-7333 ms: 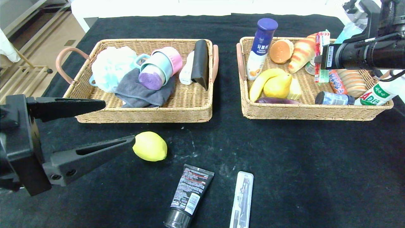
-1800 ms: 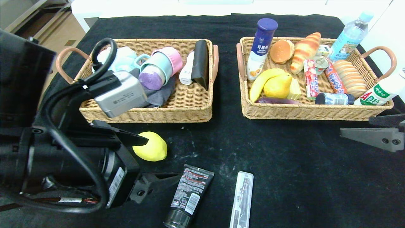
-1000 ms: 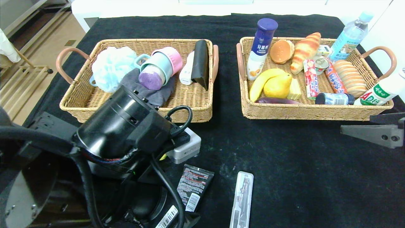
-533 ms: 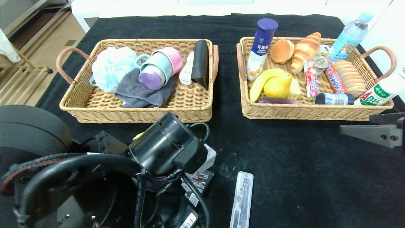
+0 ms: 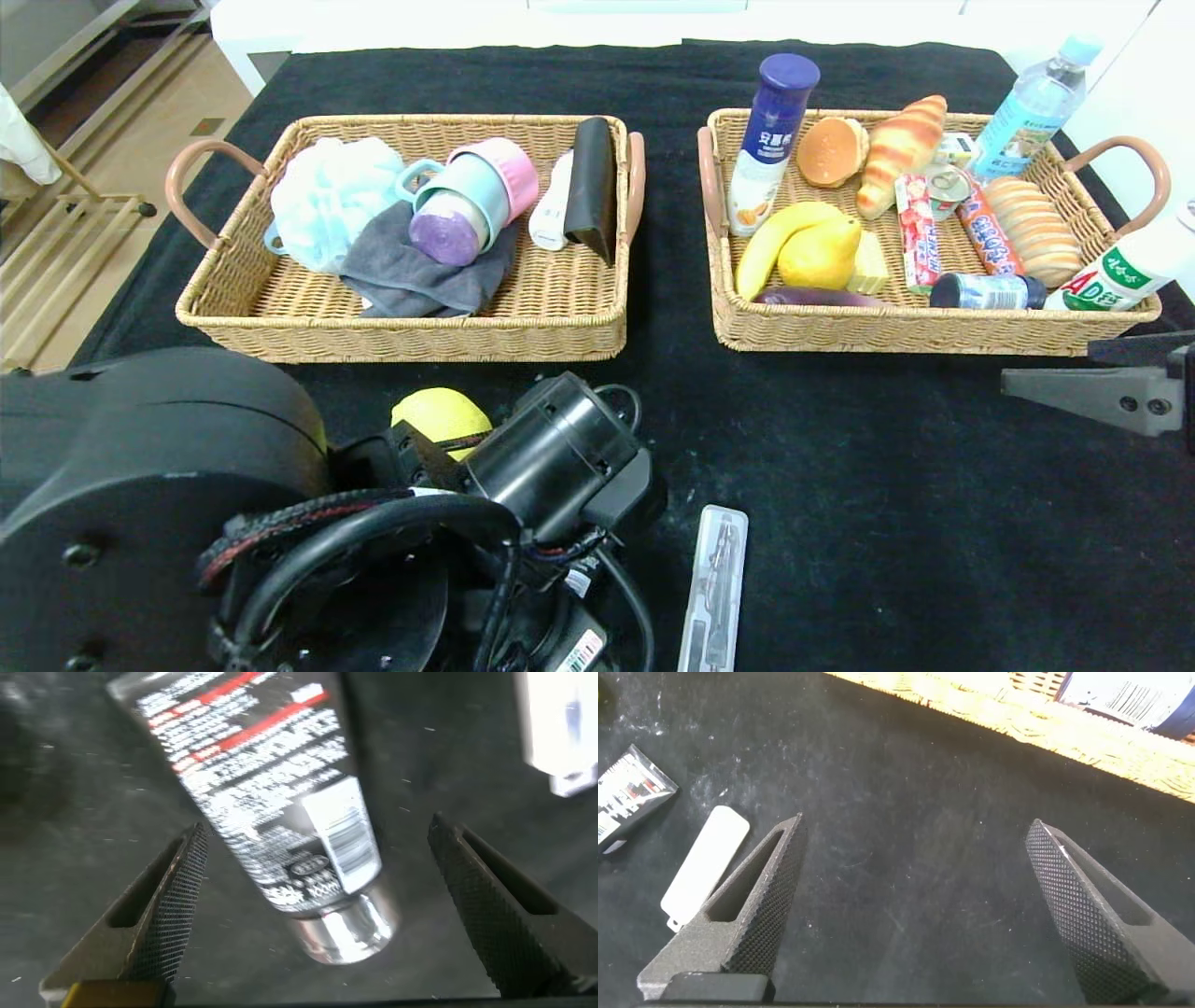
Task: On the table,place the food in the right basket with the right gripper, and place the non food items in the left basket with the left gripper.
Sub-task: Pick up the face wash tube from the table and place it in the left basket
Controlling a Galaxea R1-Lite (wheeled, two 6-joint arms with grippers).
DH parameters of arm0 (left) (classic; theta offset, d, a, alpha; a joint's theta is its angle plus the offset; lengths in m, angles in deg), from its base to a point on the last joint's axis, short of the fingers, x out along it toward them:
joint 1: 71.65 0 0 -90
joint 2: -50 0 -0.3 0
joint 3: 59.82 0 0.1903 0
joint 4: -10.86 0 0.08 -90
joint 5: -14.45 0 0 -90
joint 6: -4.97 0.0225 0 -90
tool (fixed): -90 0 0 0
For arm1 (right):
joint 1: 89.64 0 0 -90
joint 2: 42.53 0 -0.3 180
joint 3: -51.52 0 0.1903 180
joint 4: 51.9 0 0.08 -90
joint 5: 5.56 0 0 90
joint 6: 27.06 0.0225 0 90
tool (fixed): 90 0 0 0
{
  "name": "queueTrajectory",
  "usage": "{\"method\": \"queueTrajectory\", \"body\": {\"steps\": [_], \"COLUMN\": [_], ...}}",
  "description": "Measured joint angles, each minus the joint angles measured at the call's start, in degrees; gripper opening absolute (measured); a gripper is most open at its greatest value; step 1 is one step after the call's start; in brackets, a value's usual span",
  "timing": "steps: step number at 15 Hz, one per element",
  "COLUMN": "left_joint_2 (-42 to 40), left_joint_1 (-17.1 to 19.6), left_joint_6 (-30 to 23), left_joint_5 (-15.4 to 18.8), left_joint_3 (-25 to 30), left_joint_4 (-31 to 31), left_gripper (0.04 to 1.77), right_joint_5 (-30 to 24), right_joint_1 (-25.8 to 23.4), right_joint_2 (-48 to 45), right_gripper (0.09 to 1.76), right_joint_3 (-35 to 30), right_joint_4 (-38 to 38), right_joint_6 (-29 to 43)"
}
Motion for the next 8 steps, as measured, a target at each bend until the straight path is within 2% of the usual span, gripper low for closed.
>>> {"method": "queueTrajectory", "body": {"steps": [8], "left_joint_2": [1.6], "left_joint_1": [-0.28], "left_joint_6": [-0.74], "left_joint_5": [-2.46], "left_joint_3": [-0.1], "left_joint_4": [0.04], "left_gripper": [1.72], "right_joint_5": [0.0], "right_joint_1": [-0.02], "right_joint_2": [0.07], "right_gripper": [1.71], "right_joint_3": [0.0], "right_joint_4": [0.0], "right_joint_6": [0.0]}}
